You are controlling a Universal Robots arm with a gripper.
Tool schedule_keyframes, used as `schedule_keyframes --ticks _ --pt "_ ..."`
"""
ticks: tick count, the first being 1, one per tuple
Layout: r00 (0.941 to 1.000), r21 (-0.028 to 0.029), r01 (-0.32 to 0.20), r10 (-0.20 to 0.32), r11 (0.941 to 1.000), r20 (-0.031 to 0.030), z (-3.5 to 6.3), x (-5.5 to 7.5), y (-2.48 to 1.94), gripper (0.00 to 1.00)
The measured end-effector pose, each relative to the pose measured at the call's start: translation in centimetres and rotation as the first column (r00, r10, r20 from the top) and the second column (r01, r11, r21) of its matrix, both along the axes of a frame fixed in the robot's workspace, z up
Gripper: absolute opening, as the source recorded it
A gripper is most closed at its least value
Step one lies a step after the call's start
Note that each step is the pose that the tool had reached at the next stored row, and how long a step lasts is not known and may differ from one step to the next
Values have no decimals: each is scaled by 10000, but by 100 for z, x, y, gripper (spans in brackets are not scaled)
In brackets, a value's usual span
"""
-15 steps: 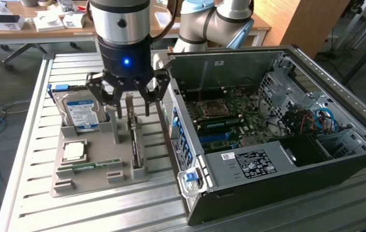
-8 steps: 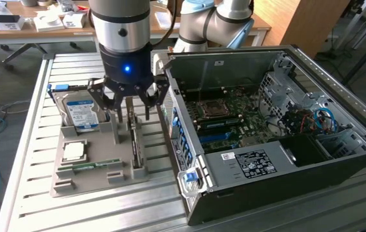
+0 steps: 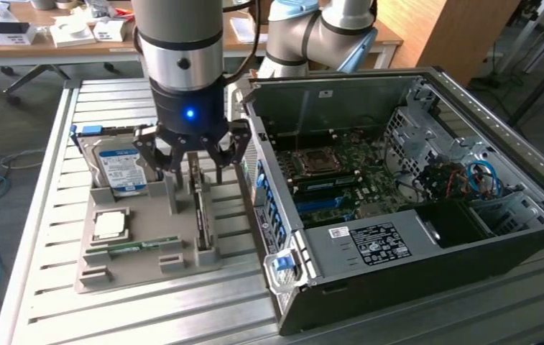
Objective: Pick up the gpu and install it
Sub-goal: 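Pick up the gpu and move the gpu toward the slot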
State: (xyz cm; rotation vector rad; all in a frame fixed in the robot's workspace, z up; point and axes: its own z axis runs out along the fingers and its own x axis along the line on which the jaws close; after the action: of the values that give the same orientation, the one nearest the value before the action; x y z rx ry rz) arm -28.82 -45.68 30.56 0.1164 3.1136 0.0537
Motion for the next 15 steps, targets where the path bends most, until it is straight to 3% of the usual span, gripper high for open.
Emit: schedule_keyframes --ticks 15 --pt "10000 1 0 0 10000 0 -273 -1 0 59"
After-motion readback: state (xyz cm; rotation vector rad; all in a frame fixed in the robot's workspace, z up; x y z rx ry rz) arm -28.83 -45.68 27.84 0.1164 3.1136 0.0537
